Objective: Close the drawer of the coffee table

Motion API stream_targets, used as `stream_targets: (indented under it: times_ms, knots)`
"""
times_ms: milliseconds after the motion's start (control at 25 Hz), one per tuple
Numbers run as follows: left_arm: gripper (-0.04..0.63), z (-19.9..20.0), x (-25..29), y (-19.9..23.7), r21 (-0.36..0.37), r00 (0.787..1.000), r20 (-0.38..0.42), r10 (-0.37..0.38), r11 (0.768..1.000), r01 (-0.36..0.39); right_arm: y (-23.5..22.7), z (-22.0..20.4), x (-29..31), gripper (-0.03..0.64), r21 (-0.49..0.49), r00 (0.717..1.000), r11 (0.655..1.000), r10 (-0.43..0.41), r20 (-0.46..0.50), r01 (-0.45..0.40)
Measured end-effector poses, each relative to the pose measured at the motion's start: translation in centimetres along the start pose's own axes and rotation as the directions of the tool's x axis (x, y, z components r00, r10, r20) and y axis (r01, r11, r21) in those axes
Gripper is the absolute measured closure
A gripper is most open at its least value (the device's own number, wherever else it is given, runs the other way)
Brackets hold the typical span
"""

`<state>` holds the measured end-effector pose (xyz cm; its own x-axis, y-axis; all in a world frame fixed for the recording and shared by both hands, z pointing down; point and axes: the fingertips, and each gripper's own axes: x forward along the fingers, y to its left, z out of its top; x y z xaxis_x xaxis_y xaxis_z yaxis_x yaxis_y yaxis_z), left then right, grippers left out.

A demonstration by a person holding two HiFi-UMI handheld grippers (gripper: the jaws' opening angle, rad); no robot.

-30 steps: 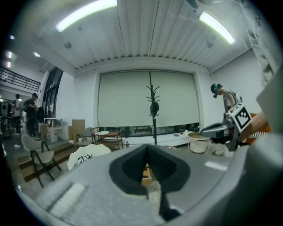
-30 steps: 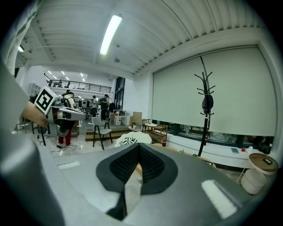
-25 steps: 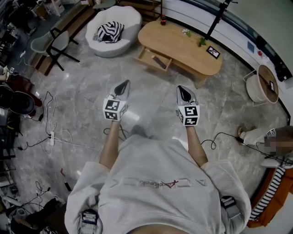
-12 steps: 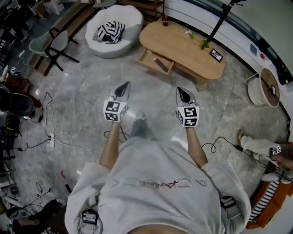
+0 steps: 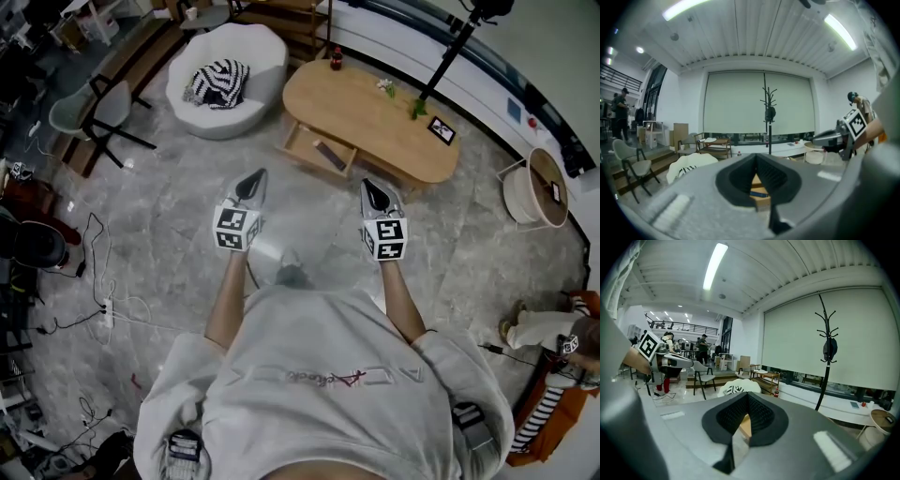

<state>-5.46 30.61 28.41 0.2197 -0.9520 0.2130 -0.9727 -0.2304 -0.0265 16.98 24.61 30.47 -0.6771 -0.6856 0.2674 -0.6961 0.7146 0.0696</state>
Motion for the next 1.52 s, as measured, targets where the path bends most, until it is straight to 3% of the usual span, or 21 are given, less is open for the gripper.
stream_targets:
  times_ms: [680,1520]
  knots:
    - [0.595,0.5,5.3,13.0,-0.029,1.000,0.009,-0.028,0.999,0.028,2.4,3.9,13.0,0.612,-0.004,0.999,1.000,-0.031,-0.021,0.031]
    - [0.595,-0.7,11.7,17.4,-0.022,0.996,-0.043,-0.078,0.997,0.077,0.6,2.3,19.2,0.611,0.034,0.996,0.997,-0.060,-0.068,0.063]
